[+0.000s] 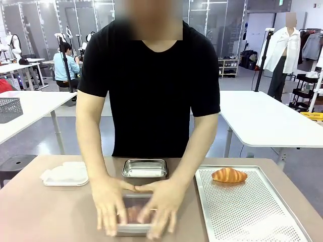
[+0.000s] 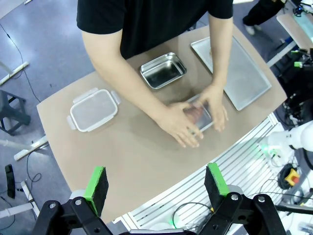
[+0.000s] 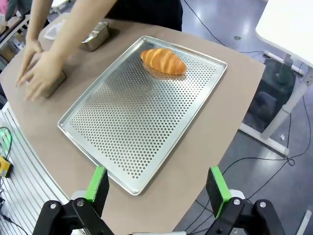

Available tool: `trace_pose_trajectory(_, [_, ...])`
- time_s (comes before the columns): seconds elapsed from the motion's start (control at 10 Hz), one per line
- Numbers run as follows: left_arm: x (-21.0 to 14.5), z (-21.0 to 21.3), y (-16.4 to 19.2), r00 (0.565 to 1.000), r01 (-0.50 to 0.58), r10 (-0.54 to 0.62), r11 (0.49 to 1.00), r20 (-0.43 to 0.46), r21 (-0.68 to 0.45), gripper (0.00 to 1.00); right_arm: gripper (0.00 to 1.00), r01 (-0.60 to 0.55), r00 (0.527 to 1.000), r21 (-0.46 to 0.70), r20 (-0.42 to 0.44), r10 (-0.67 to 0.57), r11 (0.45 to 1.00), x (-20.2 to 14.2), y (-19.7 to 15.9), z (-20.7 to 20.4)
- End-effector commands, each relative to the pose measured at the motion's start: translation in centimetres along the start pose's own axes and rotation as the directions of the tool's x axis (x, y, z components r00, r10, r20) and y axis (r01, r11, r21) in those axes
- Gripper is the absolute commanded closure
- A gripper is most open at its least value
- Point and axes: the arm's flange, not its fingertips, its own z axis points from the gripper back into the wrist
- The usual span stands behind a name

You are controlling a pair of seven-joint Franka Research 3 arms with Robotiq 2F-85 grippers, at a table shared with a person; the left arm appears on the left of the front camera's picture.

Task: Place the bread into the airtight container.
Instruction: Pick up a Butter Roll and place it into an empty Airtight Container.

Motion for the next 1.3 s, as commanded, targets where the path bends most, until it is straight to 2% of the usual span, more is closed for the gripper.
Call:
trace_pose_trajectory(0.0, [0.0, 0.0, -0.1, 1.000, 0.003, -0.003, 1.000, 0.001, -0.003, 0.00, 0.00, -0.008, 1.000, 0.000, 0.008, 0.008, 1.000, 0.1, 0.2, 0.2])
trace_pose_trajectory(0.7, [0.0, 0.0, -0.1, 1.000, 0.003, -0.003, 1.000, 0.001, -0.003, 0.00, 0.00, 0.000, 1.000, 0.000, 0.000, 0.000, 1.000, 0.0, 0.0, 0.0])
trace_pose_trajectory(0.8, [0.0, 0.0, -0.1, 1.000, 0.003, -0.003, 1.000, 0.001, -0.003, 0.00, 0.00, -0.132, 0.991, 0.020, -0.027, 0.133, 0.991, 2.1, 0.6, -0.1])
trace_pose_trajectory(1.0, [0.0, 0.0, -0.1, 1.000, 0.003, -0.003, 1.000, 0.001, -0.003, 0.00, 0.00, -0.381, 0.909, 0.073, -0.152, 0.388, 0.922, 6.7, 2.1, -0.9])
trace_pose_trajectory(1.1, [0.0, 0.0, -0.1, 1.000, 0.003, -0.003, 1.000, 0.001, -0.003, 0.00, 0.00, -0.470, 0.849, 0.115, -0.212, 0.484, 0.875, 9.0, 3.2, -2.2])
trace_pose_trajectory(1.2, [0.0, 0.0, -0.1, 1.000, 0.003, -0.003, 1.000, 0.001, -0.003, 0.00, 0.00, -0.556, 0.769, 0.166, -0.271, 0.580, 0.815, 11.3, 4.5, -4.4])
